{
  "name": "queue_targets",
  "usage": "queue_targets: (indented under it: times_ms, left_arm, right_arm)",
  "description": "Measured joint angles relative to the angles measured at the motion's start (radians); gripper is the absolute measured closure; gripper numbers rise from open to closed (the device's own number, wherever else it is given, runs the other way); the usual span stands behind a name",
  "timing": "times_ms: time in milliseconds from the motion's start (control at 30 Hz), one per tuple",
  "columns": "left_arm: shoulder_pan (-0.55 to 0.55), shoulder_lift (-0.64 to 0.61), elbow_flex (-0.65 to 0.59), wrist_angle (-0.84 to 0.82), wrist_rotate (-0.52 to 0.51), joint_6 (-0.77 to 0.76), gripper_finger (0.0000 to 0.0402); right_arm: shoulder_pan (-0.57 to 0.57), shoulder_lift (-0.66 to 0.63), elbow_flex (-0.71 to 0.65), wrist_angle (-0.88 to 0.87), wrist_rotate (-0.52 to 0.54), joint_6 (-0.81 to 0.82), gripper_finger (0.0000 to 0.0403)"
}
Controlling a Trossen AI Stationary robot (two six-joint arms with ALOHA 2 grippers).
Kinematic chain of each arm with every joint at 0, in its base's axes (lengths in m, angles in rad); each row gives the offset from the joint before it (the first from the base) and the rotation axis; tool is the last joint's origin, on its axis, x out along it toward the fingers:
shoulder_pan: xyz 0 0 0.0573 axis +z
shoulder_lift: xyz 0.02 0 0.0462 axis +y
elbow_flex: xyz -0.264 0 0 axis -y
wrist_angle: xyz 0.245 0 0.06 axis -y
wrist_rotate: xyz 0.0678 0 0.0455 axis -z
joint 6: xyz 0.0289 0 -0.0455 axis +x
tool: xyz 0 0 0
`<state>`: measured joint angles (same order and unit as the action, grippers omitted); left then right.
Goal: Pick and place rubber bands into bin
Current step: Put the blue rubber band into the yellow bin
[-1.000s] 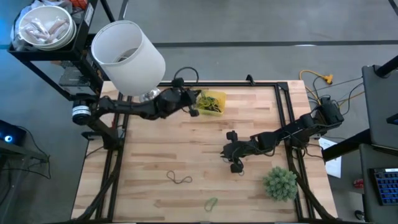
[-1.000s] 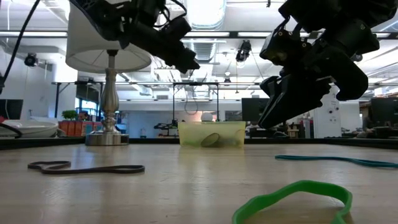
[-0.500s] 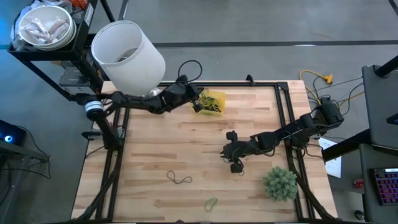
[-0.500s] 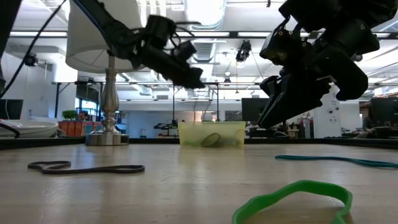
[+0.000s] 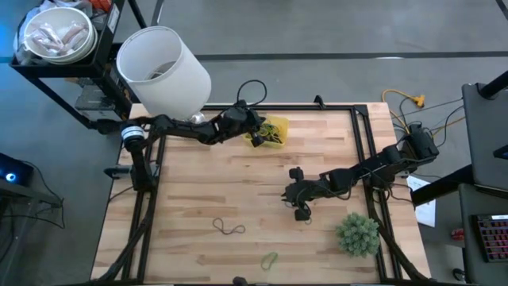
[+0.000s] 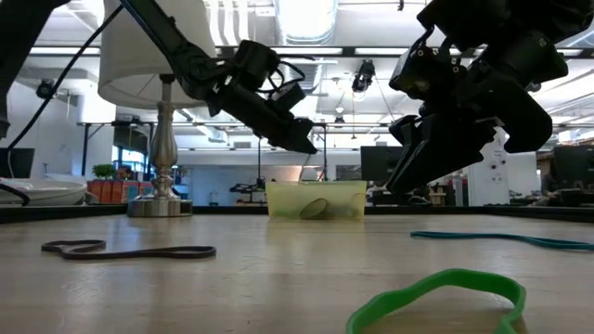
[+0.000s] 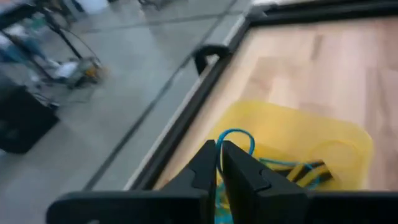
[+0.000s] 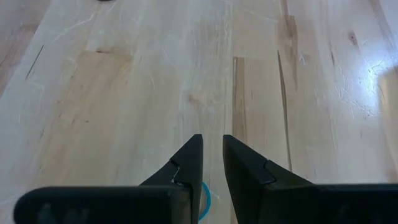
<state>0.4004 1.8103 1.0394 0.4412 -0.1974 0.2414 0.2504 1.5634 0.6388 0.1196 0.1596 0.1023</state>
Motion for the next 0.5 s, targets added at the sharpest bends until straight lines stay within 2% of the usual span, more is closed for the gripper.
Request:
queue_targets:
  times_ms: [100, 300, 500]
  left_arm:
    - [0.0, -0.003, 0.014, -0.06, 0.017, -0.001, 0.0363]
    - [-0.003, -0.011, 0.016, -0.073, 0.022, -0.001, 0.0294]
    - [-0.038, -0.068, 0.016, -0.263, 0.021, -0.001, 0.0268]
  right_arm:
    - [0.0, 0.0, 0.0, 0.0, 0.0, 0.001, 0.0346]
    - [0.0, 0.0, 0.0, 0.0, 0.0, 0.007, 0.0346]
    - [0.0, 0.0, -0.003, -0.013, -0.002, 0.031, 0.0346]
